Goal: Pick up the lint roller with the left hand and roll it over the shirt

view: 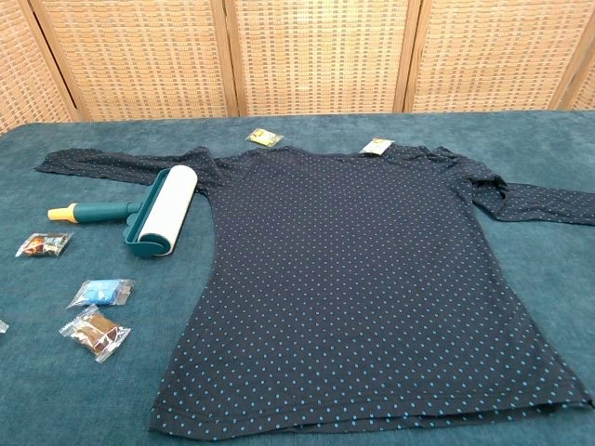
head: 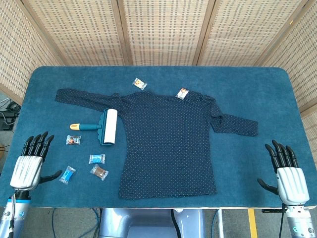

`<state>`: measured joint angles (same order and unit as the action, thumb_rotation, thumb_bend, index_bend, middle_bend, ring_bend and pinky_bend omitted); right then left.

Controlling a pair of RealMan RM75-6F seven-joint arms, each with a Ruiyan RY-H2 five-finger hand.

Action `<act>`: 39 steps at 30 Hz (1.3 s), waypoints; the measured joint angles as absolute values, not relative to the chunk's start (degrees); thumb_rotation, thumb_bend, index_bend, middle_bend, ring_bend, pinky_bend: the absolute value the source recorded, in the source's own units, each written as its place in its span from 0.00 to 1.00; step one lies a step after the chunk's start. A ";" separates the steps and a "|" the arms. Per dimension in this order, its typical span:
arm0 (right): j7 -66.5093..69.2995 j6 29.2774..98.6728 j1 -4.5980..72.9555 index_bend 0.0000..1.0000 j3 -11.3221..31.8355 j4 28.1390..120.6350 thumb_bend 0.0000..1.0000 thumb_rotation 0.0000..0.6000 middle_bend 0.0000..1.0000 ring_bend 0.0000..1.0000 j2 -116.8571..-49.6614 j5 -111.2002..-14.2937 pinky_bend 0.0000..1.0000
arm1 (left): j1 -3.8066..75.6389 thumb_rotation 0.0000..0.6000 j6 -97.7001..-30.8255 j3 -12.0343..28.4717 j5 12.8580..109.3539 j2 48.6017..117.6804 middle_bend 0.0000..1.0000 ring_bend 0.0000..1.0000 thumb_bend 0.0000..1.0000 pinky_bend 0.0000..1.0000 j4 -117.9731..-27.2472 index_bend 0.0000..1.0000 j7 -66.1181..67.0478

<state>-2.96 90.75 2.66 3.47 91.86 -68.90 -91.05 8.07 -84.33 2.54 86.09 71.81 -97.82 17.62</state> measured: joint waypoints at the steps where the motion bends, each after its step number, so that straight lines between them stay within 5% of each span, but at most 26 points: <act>1: -2.94 90.78 2.64 0.00 3.47 91.83 0.12 1.00 0.00 0.00 -68.89 -91.05 0.00 | 8.05 1.00 -84.38 2.54 86.11 71.80 0.00 0.00 0.02 0.00 -97.86 0.00 17.60; 39: -1.47 89.61 2.84 0.00 4.19 91.19 0.12 1.00 0.00 0.00 -69.02 -88.90 0.00 | 10.08 1.00 -81.83 4.52 83.80 70.68 0.00 0.00 0.02 0.04 -98.18 0.00 17.90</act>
<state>-1.47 89.61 2.84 4.19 91.19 -69.02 -88.90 10.08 -81.83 4.52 83.80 70.68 -98.18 17.90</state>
